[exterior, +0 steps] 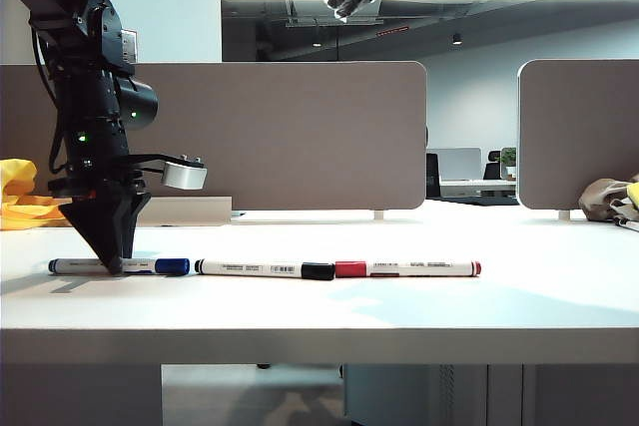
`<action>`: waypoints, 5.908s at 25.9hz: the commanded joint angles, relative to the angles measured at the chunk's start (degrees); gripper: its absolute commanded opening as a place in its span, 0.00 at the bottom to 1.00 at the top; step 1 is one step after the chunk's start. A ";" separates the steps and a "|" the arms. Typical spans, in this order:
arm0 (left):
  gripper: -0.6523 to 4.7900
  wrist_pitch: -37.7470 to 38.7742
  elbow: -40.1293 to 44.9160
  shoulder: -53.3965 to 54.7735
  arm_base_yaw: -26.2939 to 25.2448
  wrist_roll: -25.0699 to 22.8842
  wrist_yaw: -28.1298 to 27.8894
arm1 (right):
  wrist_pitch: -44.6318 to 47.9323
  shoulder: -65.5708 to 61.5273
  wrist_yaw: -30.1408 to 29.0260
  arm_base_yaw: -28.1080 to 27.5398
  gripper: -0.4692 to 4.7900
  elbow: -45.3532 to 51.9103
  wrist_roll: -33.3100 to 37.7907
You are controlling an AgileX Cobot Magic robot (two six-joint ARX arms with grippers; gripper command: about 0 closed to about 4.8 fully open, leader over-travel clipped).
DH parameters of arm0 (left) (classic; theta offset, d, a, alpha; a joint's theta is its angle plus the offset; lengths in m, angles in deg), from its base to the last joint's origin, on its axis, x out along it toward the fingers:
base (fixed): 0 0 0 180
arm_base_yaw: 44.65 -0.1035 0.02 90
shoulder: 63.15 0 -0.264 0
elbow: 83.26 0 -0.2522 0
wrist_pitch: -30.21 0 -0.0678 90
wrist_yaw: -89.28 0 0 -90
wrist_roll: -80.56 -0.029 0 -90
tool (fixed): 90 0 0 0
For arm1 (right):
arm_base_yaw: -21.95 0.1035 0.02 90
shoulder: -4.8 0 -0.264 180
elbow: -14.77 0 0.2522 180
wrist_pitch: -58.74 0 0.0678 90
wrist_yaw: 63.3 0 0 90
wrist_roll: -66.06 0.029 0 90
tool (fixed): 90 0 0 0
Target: Pick up the markers one by one and line them up horizontally in a straight line on the table.
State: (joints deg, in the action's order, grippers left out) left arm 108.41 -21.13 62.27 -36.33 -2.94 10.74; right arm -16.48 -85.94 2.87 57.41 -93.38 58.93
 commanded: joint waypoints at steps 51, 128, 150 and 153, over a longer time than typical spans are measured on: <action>0.25 2.82 -0.39 -31.71 -1.22 33.62 6.82 | 0.46 0.28 -0.31 0.02 0.18 -0.04 0.02; 0.69 -31.82 76.22 -106.22 -49.92 82.66 11.80 | 23.26 86.23 -5.68 -28.79 0.18 77.90 0.02; 0.68 -39.17 99.47 -125.35 -21.51 82.86 9.38 | 42.71 90.60 -5.42 -34.42 0.17 91.34 -0.02; 0.68 -54.55 102.62 -125.11 -21.44 82.88 8.83 | 45.81 90.62 -5.97 -36.50 0.17 92.00 0.00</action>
State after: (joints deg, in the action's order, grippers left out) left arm 60.04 80.33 -62.84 -57.82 80.05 20.03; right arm 28.27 4.70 -2.79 21.45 -1.75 58.93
